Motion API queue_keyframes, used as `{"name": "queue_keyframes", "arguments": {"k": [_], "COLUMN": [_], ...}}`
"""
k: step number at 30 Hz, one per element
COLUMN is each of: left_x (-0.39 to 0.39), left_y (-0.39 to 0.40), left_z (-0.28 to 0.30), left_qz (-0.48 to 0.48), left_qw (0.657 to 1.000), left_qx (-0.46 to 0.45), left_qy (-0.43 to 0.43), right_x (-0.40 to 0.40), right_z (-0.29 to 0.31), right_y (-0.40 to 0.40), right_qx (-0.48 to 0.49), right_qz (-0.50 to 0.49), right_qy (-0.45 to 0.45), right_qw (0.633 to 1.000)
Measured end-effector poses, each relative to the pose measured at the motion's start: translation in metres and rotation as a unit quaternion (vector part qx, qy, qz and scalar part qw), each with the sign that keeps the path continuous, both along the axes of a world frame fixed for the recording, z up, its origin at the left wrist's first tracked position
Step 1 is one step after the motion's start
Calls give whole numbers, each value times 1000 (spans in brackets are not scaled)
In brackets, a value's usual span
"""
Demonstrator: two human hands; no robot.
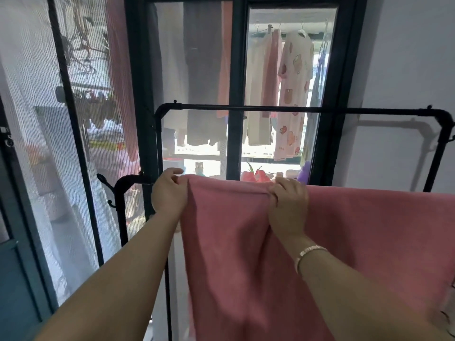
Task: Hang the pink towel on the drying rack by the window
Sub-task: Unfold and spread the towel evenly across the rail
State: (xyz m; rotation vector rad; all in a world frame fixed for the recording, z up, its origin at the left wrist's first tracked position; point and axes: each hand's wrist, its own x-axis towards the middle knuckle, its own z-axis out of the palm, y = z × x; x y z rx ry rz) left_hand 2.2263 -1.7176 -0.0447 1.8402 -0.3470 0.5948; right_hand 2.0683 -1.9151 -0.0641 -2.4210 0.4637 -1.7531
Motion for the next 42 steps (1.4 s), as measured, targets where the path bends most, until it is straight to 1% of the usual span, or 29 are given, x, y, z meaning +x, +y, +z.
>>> {"name": "queue_keyframes", "arguments": {"k": [3, 7, 10, 13, 16, 19, 21, 23, 25, 28, 29, 32, 36, 38, 40, 42], "left_x": [-6, -10, -14, -14, -14, -12, -11, -11, -11, -12, -11, -8, 0, 5, 5, 2], "left_y": [-9, -12, -11, -10, -9, -10, -12, -14, -15, -13, -12, -12, -17, -18, -17, -17], "left_z": [-5, -15, -26, -36, -38, -36, -37, -39, -40, -35, -33, -20, 4, 10, 11, 10], "left_qz": [-9, 13, 21, -12, -46, -57, -61, -64, -57, -25, -12, 21, 53, 86, 127, 159], "left_qw": [1000, 1000, 998, 996, 994, 992, 991, 990, 991, 996, 997, 999, 996, 987, 969, 958], "left_qx": [7, 14, 13, 15, -22, -56, -59, -59, -61, -63, -61, -21, 62, 122, 196, 219], "left_qy": [3, 21, 59, 88, 95, 102, 105, 108, 100, 66, 55, 13, -37, -60, -82, -92], "right_x": [-3, -9, -12, -10, -7, 1, 9, 17, 24, 24, 23, 20, 12, 11, 10, 9], "right_z": [-7, -7, -4, 3, 6, 7, 9, 11, 13, 16, 17, 16, 10, 10, 12, 11], "right_y": [-1, -1, -2, 3, 12, 19, 25, 30, 29, 20, 17, 9, 4, 3, 5, 6], "right_qx": [70, 119, 94, 75, 70, 28, -28, -56, -40, 20, 26, -9, -61, -74, -62, -59], "right_qz": [12, 27, -3, -19, -15, -16, -11, 9, 37, 99, 103, 55, -10, -24, -17, -9], "right_qy": [-21, -10, 4, -2, 4, 23, 51, 104, 126, 70, 66, 87, 97, 93, 93, 94], "right_qw": [997, 992, 996, 997, 997, 999, 998, 993, 991, 992, 992, 995, 993, 993, 994, 994]}}
